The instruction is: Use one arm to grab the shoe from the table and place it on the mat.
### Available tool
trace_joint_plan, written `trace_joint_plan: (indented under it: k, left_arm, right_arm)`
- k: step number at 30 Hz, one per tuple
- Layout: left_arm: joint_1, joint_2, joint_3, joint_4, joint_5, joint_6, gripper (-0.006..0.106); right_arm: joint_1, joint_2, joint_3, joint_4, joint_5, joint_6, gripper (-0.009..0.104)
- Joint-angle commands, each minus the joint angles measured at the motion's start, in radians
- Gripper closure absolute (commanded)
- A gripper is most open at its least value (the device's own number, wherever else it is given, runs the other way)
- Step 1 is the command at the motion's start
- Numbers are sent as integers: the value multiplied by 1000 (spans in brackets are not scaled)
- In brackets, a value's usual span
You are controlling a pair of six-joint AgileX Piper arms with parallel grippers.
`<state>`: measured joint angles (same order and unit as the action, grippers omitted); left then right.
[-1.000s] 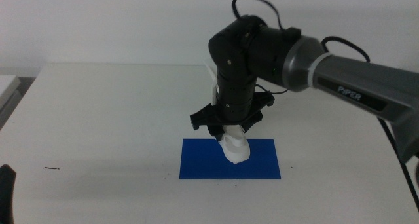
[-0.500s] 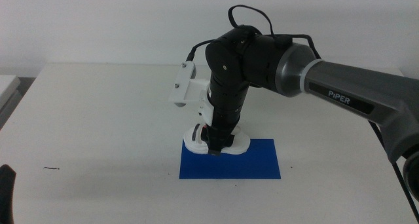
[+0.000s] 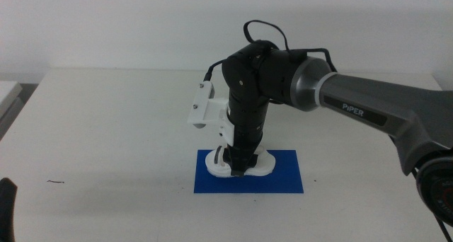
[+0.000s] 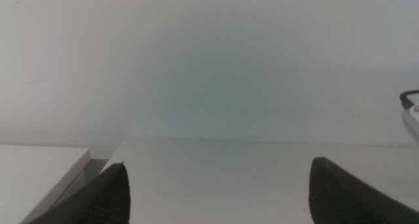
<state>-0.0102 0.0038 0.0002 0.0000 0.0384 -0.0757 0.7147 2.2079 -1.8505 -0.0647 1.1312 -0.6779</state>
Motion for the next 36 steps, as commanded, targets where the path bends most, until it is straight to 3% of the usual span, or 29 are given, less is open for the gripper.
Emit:
trace_joint_plan:
  k: [1,5,11,14,19,25,30,36]
  left_arm:
    - [0,-4,0,0,-11,-1,7]
    - [0,-4,0,0,-11,-1,7]
    - [0,-4,0,0,-11,-1,7]
    - [0,-4,0,0,-11,-1,7]
    - [0,-4,0,0,-11,-1,7]
    - [0,-4,0,0,-11,-1,7]
    - [0,-4,0,0,-11,-1,7]
    - [0,-4,0,0,-11,-1,7]
  right_arm:
    - [-9,6,-5,-11,0,-14,73]
    - [-9,18,-5,-19,4,-29,59]
    - [-9,19,-5,-29,12,-29,14]
    - [-13,-29,0,-30,13,-6,2]
    - [-65,-308,222,-11,-124,217,2]
    - [-217,-866,820,88,-662,508,2]
    - [-345,-1261,1242,36,-947,595,2]
    - [-471,-1564,1537,4,-1055,678,2]
